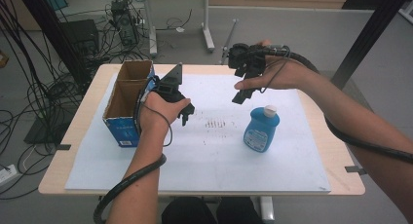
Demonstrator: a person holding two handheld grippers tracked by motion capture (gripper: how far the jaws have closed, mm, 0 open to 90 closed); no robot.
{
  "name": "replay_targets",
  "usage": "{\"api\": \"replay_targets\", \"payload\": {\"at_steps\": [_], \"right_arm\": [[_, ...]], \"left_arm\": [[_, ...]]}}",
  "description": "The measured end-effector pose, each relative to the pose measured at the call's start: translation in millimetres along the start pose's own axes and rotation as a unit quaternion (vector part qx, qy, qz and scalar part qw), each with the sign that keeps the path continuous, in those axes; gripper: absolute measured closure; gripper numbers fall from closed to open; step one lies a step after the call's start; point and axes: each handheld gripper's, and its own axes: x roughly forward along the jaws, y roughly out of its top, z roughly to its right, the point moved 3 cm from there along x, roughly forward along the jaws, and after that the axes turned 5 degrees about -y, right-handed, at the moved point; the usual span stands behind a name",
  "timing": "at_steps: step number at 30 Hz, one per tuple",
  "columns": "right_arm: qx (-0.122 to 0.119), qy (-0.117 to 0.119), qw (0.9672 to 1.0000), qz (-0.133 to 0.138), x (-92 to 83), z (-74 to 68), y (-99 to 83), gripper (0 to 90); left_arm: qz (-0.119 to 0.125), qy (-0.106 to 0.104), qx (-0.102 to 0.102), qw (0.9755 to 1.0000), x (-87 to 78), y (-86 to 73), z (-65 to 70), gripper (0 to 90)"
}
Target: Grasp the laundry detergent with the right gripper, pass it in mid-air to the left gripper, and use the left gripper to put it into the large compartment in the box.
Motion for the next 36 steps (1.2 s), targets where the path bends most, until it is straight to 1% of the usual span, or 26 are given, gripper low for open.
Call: {"api": "replay_targets", "payload": {"at_steps": [6, 9, 10, 15, 22, 24, 25, 29, 36], "right_arm": [[-0.001, -0.002, 1.0000, -0.002, 2.3, 1.6, 0.8, 5.8], [-0.001, -0.003, 1.0000, -0.005, 2.5, 2.2, 2.0, 5.7], [-0.001, -0.003, 1.0000, -0.006, 2.3, 2.4, 2.1, 5.7], [-0.001, -0.001, 1.0000, -0.005, 3.3, 2.4, 3.8, 5.8], [0.003, -0.002, 1.0000, -0.008, 6.3, 4.1, 1.6, 5.8], [0.005, -0.001, 0.9999, -0.011, 7.0, 4.0, 0.0, 5.9], [0.002, -0.001, 0.9999, -0.011, 7.5, 4.7, -0.8, 5.8], [0.008, -0.003, 0.9999, -0.014, 7.8, 5.5, -5.2, 5.8], [0.017, -0.002, 0.9997, -0.017, 7.2, 7.8, -19.6, 5.8]], "left_arm": [[-0.001, 0.002, 0.002, 1.0000, -1.5, 1.0, -1.7, 6.4], [0.001, 0.001, -0.001, 1.0000, -1.9, 1.3, -1.2, 6.4], [0.000, 0.002, 0.002, 1.0000, -2.4, 1.6, -1.7, 6.4], [0.000, 0.003, 0.002, 1.0000, -4.2, 1.8, -2.4, 6.4], [0.002, 0.006, 0.002, 1.0000, -4.9, 1.5, -3.0, 6.4], [0.003, 0.006, 0.000, 1.0000, -4.1, 1.3, -2.8, 6.4], [0.002, 0.006, 0.000, 1.0000, -3.6, 1.3, -2.6, 6.4], [0.002, 0.006, 0.001, 1.0000, -2.9, 1.3, -2.1, 6.5], [0.003, 0.006, 0.000, 1.0000, -2.6, 1.0, -2.6, 6.4]]}}
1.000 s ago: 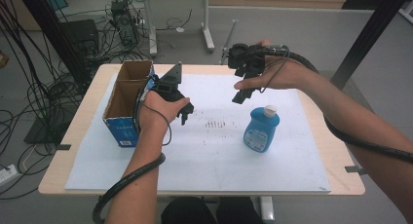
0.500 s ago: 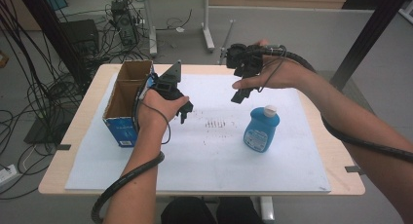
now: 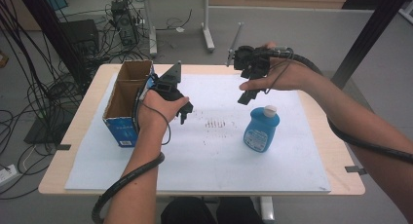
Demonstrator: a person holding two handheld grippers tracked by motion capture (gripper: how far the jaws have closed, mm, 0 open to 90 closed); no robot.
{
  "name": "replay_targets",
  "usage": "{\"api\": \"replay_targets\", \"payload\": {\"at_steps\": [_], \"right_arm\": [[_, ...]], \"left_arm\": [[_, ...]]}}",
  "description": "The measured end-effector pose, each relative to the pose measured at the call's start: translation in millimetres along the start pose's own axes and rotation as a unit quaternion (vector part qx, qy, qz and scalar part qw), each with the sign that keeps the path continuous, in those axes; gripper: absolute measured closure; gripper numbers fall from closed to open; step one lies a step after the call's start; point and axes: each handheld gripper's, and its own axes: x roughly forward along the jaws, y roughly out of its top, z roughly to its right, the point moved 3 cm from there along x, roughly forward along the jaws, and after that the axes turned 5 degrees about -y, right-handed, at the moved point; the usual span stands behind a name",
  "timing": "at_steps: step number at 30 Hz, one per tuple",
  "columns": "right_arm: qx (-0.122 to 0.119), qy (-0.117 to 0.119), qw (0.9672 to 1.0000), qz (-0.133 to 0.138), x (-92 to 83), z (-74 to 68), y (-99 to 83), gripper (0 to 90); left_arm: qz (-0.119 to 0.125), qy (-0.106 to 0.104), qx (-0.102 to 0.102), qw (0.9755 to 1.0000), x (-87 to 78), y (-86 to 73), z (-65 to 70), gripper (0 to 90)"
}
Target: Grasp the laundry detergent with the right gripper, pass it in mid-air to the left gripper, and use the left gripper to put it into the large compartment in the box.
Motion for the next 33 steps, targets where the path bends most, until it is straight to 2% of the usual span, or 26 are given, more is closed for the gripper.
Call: {"api": "replay_targets", "payload": {"at_steps": [6, 11, 23, 33], "right_arm": [[0.011, 0.000, 0.9999, -0.007, -0.7, 1.9, -15.0, 5.8], [0.030, 0.000, 0.9995, -0.006, -1.8, 3.3, -37.7, 5.8], [0.056, 0.001, 0.9983, -0.016, -7.9, 0.4, -80.2, 5.7], [0.080, -0.001, 0.9967, -0.016, -14.8, -2.0, -109.5, 5.6]], "left_arm": [[0.000, 0.003, 0.000, 1.0000, 0.2, -0.5, 1.2, 6.4], [0.000, 0.003, 0.002, 1.0000, 0.2, -0.6, 5.2, 6.4], [0.003, 0.003, 0.009, 1.0000, -2.4, -2.2, 14.3, 6.4], [0.009, 0.003, 0.005, 0.9999, -6.6, -4.8, 13.5, 5.9]]}}
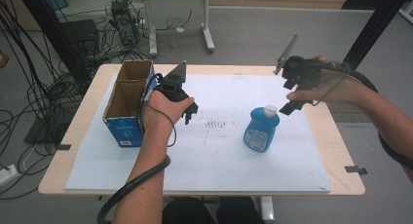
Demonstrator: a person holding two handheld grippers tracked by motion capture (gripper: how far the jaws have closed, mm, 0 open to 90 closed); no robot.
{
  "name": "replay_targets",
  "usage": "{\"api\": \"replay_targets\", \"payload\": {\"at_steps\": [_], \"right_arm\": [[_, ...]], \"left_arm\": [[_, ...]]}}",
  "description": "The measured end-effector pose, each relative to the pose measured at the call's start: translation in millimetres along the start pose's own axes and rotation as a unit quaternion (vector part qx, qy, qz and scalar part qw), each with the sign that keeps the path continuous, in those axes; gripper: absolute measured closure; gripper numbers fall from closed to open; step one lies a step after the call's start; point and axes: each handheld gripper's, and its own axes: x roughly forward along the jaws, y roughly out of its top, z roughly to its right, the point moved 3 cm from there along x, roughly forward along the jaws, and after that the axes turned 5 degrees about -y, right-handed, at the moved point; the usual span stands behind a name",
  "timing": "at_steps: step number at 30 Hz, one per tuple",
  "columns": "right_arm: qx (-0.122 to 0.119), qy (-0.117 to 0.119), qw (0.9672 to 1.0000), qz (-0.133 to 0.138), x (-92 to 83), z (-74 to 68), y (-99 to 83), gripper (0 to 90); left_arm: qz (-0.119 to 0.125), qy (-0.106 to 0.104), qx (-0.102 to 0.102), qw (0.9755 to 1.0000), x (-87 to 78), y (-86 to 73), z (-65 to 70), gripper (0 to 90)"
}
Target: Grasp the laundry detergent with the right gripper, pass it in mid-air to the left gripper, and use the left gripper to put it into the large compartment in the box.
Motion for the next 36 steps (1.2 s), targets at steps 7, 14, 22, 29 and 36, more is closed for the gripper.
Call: {"api": "replay_targets", "payload": {"at_steps": [7, 14, 22, 29, 36], "right_arm": [[0.009, 0.000, 1.0000, 0.001, -0.5, 2.0, -18.0, 5.0], [0.019, 0.006, 0.9998, 0.007, 0.6, 1.5, -29.8, 4.8], [0.026, 0.013, 0.9990, 0.034, 8.1, -4.7, -32.7, 4.8], [0.042, 0.020, 0.9973, 0.058, 26.5, -11.6, -44.6, 4.5], [0.066, 0.018, 0.9923, 0.103, 48.4, -20.3, -56.9, 4.7]], "left_arm": [[0.000, 0.001, -0.002, 1.0000, -0.3, -1.0, -1.1, 5.6], [0.001, 0.000, -0.001, 1.0000, -0.1, -1.3, -0.3, 5.6], [0.002, -0.001, 0.001, 1.0000, -1.0, -2.1, 0.0, 5.5], [0.003, -0.003, 0.003, 1.0000, 2.3, -3.0, -0.1, 5.6], [0.003, -0.005, 0.004, 1.0000, 5.4, -3.4, 0.4, 5.6]]}}
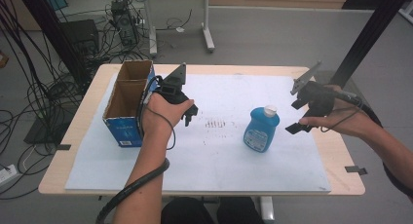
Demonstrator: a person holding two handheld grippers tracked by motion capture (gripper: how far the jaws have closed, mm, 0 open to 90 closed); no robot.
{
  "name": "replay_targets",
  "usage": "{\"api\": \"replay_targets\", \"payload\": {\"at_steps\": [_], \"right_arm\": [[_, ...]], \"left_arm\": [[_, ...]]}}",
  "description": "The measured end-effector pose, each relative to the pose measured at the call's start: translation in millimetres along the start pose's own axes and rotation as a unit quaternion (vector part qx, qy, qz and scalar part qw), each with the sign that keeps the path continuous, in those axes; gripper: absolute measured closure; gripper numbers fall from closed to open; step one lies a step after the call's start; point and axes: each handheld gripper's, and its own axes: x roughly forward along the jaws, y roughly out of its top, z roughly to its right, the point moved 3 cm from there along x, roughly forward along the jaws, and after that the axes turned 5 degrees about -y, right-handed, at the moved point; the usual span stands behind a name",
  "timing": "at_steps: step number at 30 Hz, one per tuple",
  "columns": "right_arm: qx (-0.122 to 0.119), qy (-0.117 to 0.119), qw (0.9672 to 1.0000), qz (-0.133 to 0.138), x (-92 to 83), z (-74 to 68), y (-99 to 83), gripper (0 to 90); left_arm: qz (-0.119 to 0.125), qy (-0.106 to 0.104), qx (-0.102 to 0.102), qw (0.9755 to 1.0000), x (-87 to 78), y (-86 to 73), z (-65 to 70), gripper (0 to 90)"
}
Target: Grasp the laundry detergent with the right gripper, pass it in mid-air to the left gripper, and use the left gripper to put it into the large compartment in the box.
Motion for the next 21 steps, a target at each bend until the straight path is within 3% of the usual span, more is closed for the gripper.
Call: {"api": "replay_targets", "payload": {"at_steps": [7, 21], "right_arm": [[0.020, -0.012, 0.9991, 0.036, 17.3, -5.9, -12.9, 4.2], [0.054, -0.036, 0.9930, 0.099, 56.4, -20.8, -35.1, 3.9]], "left_arm": [[0.000, -0.001, 0.001, 1.0000, 0.3, -0.2, 1.0, 5.6], [0.000, -0.002, -0.001, 1.0000, 3.2, -3.0, -1.0, 5.6]]}}
